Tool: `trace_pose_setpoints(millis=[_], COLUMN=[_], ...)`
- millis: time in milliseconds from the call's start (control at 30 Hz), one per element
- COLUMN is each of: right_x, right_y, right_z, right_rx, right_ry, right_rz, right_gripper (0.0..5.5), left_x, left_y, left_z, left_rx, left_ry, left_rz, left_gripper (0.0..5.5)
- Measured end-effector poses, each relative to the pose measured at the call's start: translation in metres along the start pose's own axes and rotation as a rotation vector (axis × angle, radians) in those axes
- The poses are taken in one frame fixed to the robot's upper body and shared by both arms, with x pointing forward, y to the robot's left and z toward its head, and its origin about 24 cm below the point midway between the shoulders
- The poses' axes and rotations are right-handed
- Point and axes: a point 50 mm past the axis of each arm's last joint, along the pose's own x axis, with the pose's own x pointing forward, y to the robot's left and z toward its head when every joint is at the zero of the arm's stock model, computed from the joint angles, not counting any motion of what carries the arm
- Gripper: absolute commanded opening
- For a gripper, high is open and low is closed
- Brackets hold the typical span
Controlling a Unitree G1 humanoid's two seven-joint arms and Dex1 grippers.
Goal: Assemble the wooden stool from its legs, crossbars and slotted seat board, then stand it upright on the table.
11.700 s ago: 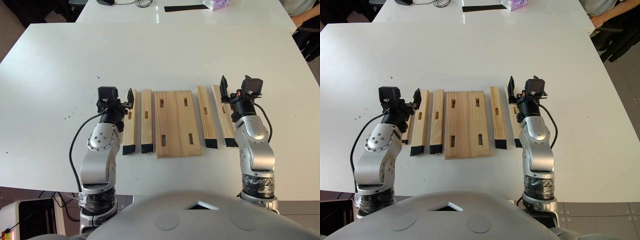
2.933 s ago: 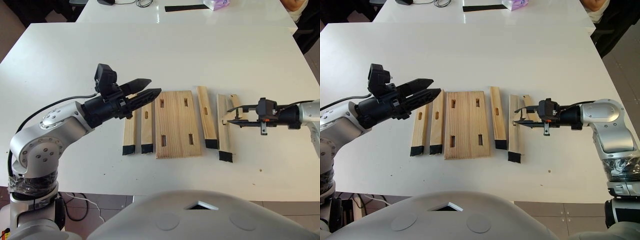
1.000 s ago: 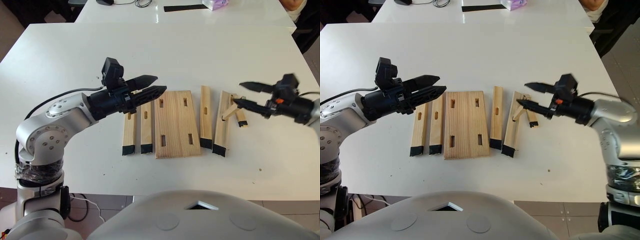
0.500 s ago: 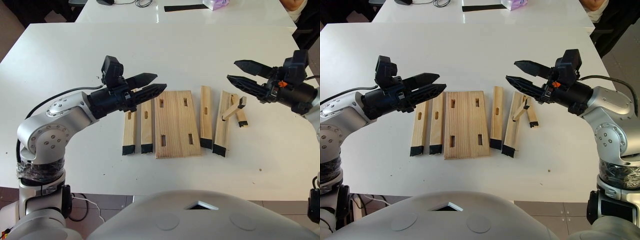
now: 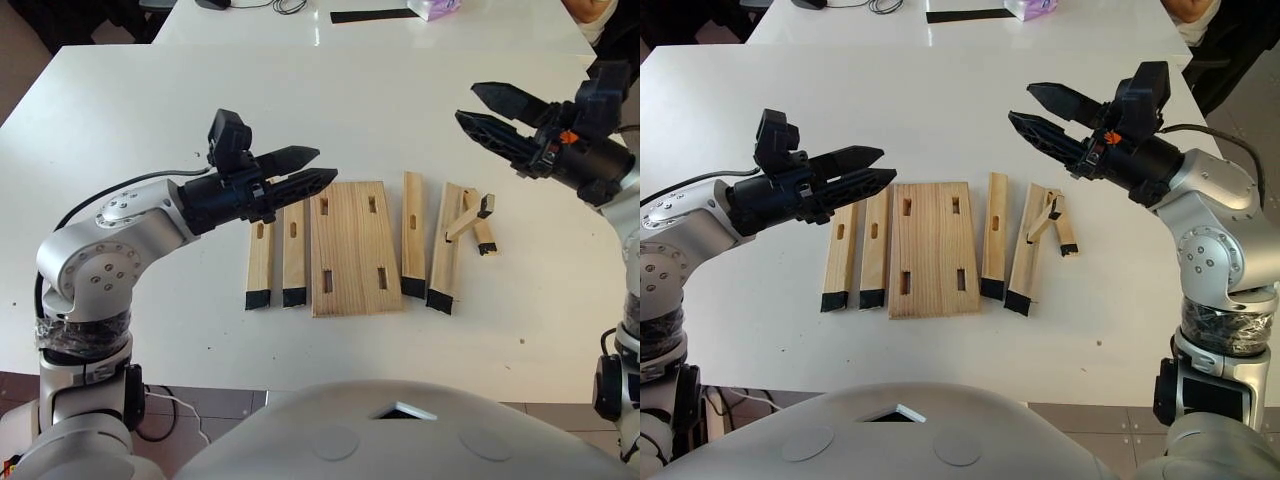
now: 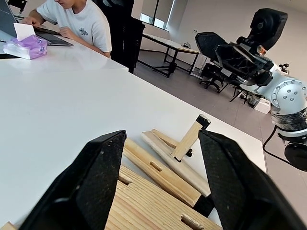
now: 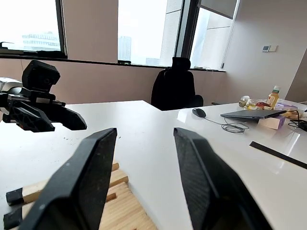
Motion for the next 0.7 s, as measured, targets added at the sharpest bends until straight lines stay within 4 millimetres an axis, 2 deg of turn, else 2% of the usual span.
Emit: trace_pose_setpoints(millis=[100,167,267,433,533,567,633,700], right_x=[-0.004,-0.003,0.0,0.0,-0.004,-0.007,-0.011,-0.017], right_y=[0.006,0.008,0.01,0.011,0.015,0.019,0.036,0.068], right_z=[-0.059,-0.067,-0.071,-0.061,-0.03,-0.014,-0.001,-0.004], right_rx=[0.105,0.03,0.019,0.107,0.162,0.174,0.238,0.279], right_ry=[0.118,0.09,0.045,-0.012,-0.12,-0.176,-0.203,-0.079], right_rz=[-0.009,-0.021,-0.048,-0.119,-0.124,-0.097,-0.009,0.119], right_gripper=[2.2,2.2,2.2,2.2,2.2,2.2,2.38,2.65], left_x=[0.001,0.003,0.003,0.003,0.003,0.003,0.002,-0.002], left_y=[0.001,0.003,0.007,0.008,0.008,0.008,0.006,0.005], left_z=[-0.001,-0.001,0.004,0.007,0.006,0.006,0.004,0.0], left_rx=[-0.002,-0.008,-0.001,0.007,0.007,0.005,0.004,-0.001], left_ry=[0.015,0.03,0.034,0.038,0.037,0.035,0.031,0.026], left_rz=[-0.012,-0.027,-0.046,-0.051,-0.046,-0.044,-0.032,-0.003], left_gripper=[2.81,2.81,2.81,2.81,2.81,2.81,2.81,2.81])
